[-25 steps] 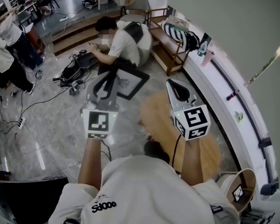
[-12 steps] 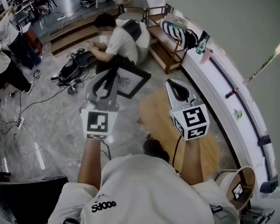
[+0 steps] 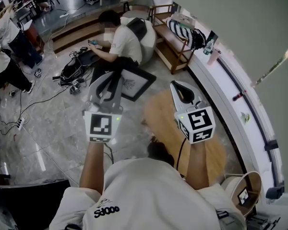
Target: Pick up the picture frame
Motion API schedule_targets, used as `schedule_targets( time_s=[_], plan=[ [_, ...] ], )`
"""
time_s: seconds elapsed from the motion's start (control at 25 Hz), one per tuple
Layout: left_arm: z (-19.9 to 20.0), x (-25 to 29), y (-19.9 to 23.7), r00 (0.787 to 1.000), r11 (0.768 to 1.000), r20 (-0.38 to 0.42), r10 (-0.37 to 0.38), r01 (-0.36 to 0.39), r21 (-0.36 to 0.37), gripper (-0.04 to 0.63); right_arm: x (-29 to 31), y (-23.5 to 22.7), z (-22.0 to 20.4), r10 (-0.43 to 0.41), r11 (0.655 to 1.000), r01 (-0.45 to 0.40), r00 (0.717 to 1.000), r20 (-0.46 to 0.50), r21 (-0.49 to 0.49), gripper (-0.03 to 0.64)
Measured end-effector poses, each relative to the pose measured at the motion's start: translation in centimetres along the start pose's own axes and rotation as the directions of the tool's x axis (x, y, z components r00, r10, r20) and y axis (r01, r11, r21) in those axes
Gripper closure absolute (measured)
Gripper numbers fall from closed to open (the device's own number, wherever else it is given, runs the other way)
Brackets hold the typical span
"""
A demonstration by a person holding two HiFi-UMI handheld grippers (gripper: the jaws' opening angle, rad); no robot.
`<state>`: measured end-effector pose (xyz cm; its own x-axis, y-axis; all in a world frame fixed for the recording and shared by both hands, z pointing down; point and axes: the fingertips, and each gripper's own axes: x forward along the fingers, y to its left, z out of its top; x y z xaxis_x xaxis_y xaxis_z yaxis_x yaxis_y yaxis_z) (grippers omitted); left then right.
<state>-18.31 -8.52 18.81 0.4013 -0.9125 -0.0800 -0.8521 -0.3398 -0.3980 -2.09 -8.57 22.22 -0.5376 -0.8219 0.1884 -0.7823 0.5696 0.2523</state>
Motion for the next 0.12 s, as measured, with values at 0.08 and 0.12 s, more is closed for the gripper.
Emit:
schedule_targets(
  time_s=[0.08,0.12],
  plan=[
    [-0.28,0.24,-0.07,1.000,1.000,-0.002,-0.002,0.002,-0.001,0.522,0.26,-0.10,-0.16,0.002,1.000,-0.002,1.000,-0.001,-0.002,0.615],
    [-0.42,0.36,-0.11,1.000,1.000,-0.003,-0.004,0.004,-0.002,0.522,0.40,-0.14,-0.24,0.002,1.000,-0.002,1.000,-0.002,-0.003,0.617]
  ],
)
